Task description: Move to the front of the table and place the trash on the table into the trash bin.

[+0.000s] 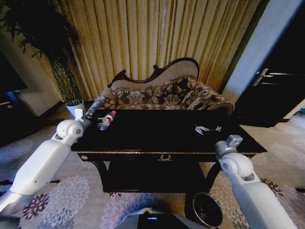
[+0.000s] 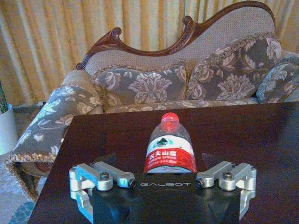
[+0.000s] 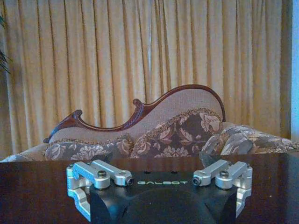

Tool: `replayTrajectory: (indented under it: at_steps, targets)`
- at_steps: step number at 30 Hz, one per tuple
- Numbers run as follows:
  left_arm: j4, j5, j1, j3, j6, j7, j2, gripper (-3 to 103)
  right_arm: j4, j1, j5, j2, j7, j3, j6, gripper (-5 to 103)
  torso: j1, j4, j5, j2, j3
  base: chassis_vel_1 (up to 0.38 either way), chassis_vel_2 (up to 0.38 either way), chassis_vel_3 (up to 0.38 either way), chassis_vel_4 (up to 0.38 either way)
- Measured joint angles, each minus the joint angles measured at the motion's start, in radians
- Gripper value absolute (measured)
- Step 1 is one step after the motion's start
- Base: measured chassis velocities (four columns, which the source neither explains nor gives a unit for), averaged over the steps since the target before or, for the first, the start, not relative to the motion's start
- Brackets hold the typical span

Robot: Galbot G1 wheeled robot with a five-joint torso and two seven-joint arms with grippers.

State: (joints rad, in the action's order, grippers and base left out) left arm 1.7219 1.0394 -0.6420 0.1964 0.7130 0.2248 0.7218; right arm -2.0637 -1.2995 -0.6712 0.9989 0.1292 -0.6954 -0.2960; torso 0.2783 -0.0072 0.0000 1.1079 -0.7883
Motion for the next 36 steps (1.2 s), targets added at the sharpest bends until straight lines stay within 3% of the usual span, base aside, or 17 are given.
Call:
replayTrajectory:
  at_steps: [36]
  targets:
    - [-0.022, 0.005, -0.009, 0.001, 0.0, 0.002, 0.022, 100, -0.015, -0.002, -0.055, -0.004, -0.003, -0.019, 0.046, 100, 0.0, 0.0, 0.0, 0.0, 0.0, 0.0, 0.0, 0.0, 0.0]
